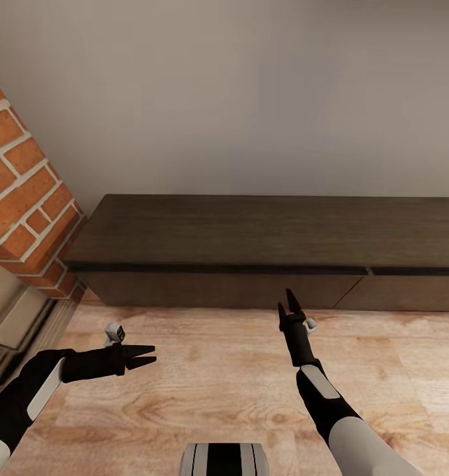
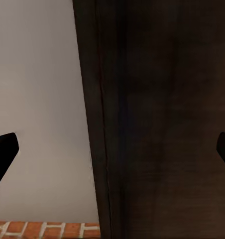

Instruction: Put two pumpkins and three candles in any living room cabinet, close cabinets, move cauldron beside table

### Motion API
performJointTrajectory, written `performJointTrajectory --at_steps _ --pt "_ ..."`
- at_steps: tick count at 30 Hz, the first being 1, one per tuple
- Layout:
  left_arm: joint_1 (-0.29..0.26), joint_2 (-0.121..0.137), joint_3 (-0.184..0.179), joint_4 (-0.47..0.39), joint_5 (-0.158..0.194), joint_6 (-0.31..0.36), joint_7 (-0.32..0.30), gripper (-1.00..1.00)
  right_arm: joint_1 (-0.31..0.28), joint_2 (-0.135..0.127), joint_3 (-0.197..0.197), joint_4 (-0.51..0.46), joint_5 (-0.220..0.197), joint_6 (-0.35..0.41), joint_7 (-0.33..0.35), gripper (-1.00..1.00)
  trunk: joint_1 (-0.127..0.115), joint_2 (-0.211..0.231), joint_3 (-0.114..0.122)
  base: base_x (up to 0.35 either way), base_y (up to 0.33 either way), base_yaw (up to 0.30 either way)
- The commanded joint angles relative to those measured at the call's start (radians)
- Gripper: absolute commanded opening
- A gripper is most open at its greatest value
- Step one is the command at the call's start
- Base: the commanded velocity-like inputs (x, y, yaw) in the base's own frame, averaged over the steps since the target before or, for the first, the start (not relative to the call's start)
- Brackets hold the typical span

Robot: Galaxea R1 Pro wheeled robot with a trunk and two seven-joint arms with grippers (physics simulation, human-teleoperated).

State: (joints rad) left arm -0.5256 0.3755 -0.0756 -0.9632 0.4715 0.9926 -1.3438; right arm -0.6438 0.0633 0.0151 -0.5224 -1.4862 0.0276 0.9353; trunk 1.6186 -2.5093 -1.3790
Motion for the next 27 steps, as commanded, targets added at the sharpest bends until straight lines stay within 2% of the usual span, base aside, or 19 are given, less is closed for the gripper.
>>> performJointTrajectory --at_steps 1,9,20,22,27 --pt "-0.001 0.001 -0.003 0.0 0.004 0.009 -0.001 1.0 0.0 0.0 0.002 0.001 -0.007 0.003 0.016 1.0 0.0 0.0 -0.001 0.0 0.0 0.0" --pt "-0.001 0.001 -0.003 0.0 0.004 0.009 -0.002 1.0 0.0 -0.013 0.006 0.0 -0.005 0.003 0.085 1.0 0.0 0.0 -0.001 0.0 0.0 0.0" --pt "-0.001 0.002 -0.003 0.0 0.004 0.009 -0.002 1.0 0.0 -0.016 0.006 0.001 -0.004 0.003 0.098 1.0 0.005 -0.003 -0.043 0.0 0.0 0.0" --pt "-0.001 0.002 -0.003 0.0 0.004 0.009 -0.002 1.0 0.0 -0.016 0.006 0.001 -0.003 0.003 0.098 1.0 0.005 -0.003 -0.043 0.0 0.0 0.0" --pt "-0.001 0.002 -0.003 0.0 0.004 0.009 -0.003 1.0 0.0 -0.016 0.006 0.0 -0.003 0.003 0.099 1.0 0.007 -0.004 -0.063 0.0 0.0 0.0"
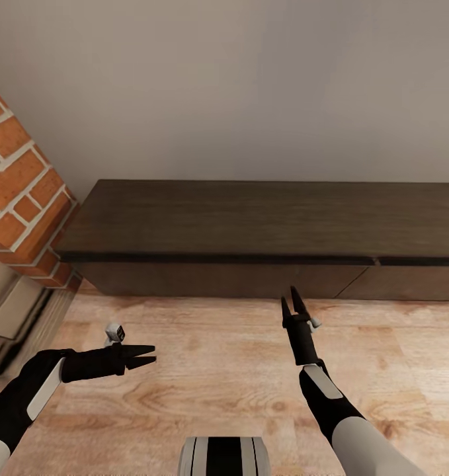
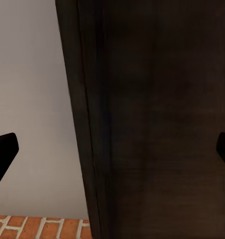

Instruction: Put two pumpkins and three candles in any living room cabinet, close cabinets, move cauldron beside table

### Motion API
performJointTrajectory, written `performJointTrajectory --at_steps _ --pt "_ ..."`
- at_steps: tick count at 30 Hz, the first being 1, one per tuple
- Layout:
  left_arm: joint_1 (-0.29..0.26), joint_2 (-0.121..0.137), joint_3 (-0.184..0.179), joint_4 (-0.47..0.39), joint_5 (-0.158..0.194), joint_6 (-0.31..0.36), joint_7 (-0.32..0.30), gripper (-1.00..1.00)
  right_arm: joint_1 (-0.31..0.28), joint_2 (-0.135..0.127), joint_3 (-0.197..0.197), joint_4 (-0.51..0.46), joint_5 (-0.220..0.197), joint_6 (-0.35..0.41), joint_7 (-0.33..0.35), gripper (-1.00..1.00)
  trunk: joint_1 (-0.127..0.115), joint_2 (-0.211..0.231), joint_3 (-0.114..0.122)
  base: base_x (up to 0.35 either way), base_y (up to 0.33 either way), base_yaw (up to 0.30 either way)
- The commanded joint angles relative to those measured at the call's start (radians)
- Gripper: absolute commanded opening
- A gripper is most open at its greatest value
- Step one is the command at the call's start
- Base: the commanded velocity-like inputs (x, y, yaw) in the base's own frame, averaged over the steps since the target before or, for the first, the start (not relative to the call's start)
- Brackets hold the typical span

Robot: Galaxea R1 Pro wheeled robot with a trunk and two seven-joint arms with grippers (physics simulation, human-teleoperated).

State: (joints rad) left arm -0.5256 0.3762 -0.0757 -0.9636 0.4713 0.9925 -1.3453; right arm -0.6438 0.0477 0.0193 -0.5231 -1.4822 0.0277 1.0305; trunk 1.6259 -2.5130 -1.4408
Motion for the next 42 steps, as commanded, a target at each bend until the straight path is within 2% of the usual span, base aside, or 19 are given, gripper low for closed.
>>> performJointTrajectory --at_steps 1,5,12,17,22,39,42 --pt "-0.001 0.001 -0.003 0.0 0.004 0.009 -0.002 1.0 -0.001 0.0 0.002 0.0 -0.007 0.003 0.003 1.0 0.0 -0.001 -0.005 0.0 0.0 0.0" --pt "-0.001 0.001 -0.003 0.0 0.004 0.009 -0.002 1.0 -0.001 0.0 0.003 0.0 -0.007 0.003 0.003 1.0 0.002 -0.001 -0.02 0.0 0.0 0.0" --pt "-0.001 0.001 -0.002 0.0 0.02 0.009 -0.002 1.0 -0.001 0.0 0.007 0.0 -0.006 0.002 0.003 1.0 0.002 -0.001 -0.02 0.0 0.0 0.0" --pt "-0.001 0.001 -0.003 0.0 0.037 0.009 -0.002 1.0 -0.001 0.0 0.052 0.0 -0.007 0.001 0.005 1.0 0.002 -0.001 -0.02 0.108 0.0 0.0" --pt "-0.001 0.001 -0.003 -0.001 0.039 0.009 -0.002 1.0 -0.001 0.001 0.065 0.0 -0.007 0.001 0.004 1.0 0.002 -0.001 -0.02 0.065 0.008 0.0" --pt "-0.001 0.003 -0.003 -0.001 0.04 0.009 -0.003 1.0 -0.001 0.001 0.07 -0.001 -0.006 0.0 0.003 1.0 0.002 -0.001 -0.02 0.049 0.022 0.0" --pt "-0.001 0.003 -0.003 -0.001 0.04 0.009 -0.003 1.0 -0.001 0.001 0.07 -0.001 -0.006 0.0 0.003 1.0 0.001 -0.001 -0.008 0.0 0.0 0.0"
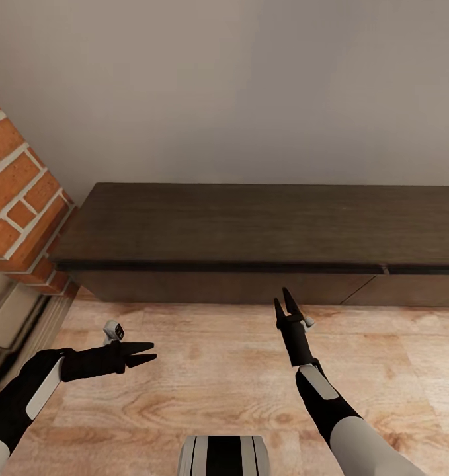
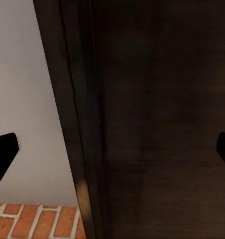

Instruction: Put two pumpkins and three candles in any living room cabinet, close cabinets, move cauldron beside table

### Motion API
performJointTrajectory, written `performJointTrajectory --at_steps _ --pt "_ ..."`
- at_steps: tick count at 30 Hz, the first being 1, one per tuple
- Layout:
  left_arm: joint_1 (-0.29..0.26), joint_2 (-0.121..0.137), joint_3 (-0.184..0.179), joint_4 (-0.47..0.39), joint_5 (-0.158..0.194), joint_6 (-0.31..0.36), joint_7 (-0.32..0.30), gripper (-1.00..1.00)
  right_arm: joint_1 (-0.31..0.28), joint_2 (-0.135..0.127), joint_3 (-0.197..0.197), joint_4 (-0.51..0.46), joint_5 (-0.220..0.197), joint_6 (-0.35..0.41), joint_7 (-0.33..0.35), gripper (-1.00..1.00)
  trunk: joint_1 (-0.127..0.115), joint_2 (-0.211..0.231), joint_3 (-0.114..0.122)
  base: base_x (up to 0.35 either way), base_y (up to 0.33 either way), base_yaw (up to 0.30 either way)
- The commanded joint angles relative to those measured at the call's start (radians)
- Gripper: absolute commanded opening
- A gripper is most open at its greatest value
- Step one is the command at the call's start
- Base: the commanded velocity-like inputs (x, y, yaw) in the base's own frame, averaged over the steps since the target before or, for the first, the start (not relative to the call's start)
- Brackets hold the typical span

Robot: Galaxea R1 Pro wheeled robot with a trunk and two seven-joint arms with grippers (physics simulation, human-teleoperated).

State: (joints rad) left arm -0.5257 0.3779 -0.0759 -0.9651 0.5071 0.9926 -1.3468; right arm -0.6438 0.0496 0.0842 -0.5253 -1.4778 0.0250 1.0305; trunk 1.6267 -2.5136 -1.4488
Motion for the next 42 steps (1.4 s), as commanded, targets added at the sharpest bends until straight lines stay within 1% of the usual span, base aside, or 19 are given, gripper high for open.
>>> performJointTrajectory --at_steps 1,4,10,13,16,19,42 --pt "0.0 0.001 -0.003 0.0 0.004 0.009 -0.002 1.0 -0.001 -0.001 0.005 0.001 -0.01 0.003 0.003 1.0 0.0 0.0 0.0 0.0 0.0 0.0" --pt "0.0 0.002 -0.002 0.0 0.004 0.009 -0.002 1.0 -0.001 -0.001 0.006 0.001 -0.01 0.003 0.001 1.0 0.0 0.0 0.0 0.0 0.0 0.0" --pt "0.0 0.001 -0.003 0.0 0.004 0.009 -0.002 1.0 -0.001 0.0 0.044 0.002 -0.012 -0.002 -0.002 1.0 -0.003 0.001 0.023 0.0 0.0 0.0" --pt "0.0 0.001 -0.002 0.001 0.004 0.009 -0.002 1.0 -0.001 0.0 0.049 0.002 -0.012 -0.003 -0.003 1.0 -0.004 0.002 0.034 0.0 0.0 0.0" --pt "0.0 0.001 -0.003 0.001 0.004 0.009 -0.002 1.0 -0.001 0.0 0.05 0.002 -0.012 -0.003 -0.003 1.0 -0.004 0.002 0.034 0.0 0.0 0.0" --pt "0.0 0.001 -0.003 0.0 0.004 0.009 -0.002 1.0 -0.001 0.0 0.051 0.002 -0.012 -0.003 -0.003 1.0 -0.006 0.003 0.046 0.0 0.0 0.0" --pt "0.0 0.001 -0.003 0.002 0.004 0.009 0.0 1.0 -0.001 -0.001 0.05 0.004 -0.014 -0.005 -0.008 1.0 -0.006 0.003 0.046 0.047 0.005 0.0"
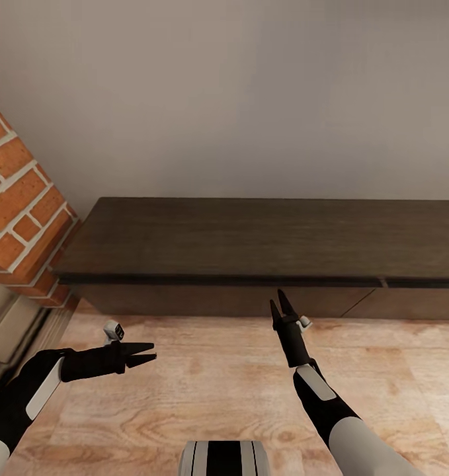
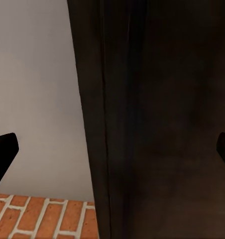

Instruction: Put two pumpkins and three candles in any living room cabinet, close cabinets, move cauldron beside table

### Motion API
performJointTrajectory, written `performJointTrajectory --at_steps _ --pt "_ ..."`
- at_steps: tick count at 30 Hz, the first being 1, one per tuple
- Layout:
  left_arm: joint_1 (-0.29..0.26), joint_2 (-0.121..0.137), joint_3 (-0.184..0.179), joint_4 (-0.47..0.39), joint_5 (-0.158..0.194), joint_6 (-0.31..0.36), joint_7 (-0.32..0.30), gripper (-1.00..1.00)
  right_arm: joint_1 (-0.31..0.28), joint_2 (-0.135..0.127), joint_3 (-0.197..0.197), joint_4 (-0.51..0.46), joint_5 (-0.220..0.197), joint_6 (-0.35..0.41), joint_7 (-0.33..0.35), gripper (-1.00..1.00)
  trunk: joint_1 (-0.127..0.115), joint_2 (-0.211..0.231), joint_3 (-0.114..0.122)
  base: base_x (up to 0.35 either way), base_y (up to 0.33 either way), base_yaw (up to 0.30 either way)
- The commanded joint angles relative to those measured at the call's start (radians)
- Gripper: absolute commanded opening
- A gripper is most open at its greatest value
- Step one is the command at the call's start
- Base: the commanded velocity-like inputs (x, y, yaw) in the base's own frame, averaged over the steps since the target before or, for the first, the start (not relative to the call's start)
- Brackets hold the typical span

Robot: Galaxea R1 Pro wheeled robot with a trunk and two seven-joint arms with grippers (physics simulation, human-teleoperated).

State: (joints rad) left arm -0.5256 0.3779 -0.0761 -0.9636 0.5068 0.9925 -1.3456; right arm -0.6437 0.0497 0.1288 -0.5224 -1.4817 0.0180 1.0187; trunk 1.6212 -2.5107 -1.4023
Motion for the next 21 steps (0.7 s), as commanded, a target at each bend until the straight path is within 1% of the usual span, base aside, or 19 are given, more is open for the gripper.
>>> performJointTrajectory --at_steps 1,6,21 --pt "-0.001 0.001 -0.003 0.0 0.004 0.009 -0.001 1.0 -0.001 -0.001 0.005 0.001 -0.01 0.002 0.003 1.0 0.0 0.0 -0.001 0.124 0.001 0.0" --pt "-0.001 0.001 -0.004 0.0 0.004 0.009 -0.002 1.0 -0.001 -0.001 0.005 0.001 -0.012 0.002 0.0 1.0 0.0 0.0 -0.001 0.063 0.0 0.0" --pt "-0.001 0.001 -0.004 0.0 0.004 0.009 -0.002 1.0 -0.001 0.001 0.002 0.002 -0.012 -0.001 -0.021 1.0 0.0 0.0 -0.001 0.003 0.0 0.0"
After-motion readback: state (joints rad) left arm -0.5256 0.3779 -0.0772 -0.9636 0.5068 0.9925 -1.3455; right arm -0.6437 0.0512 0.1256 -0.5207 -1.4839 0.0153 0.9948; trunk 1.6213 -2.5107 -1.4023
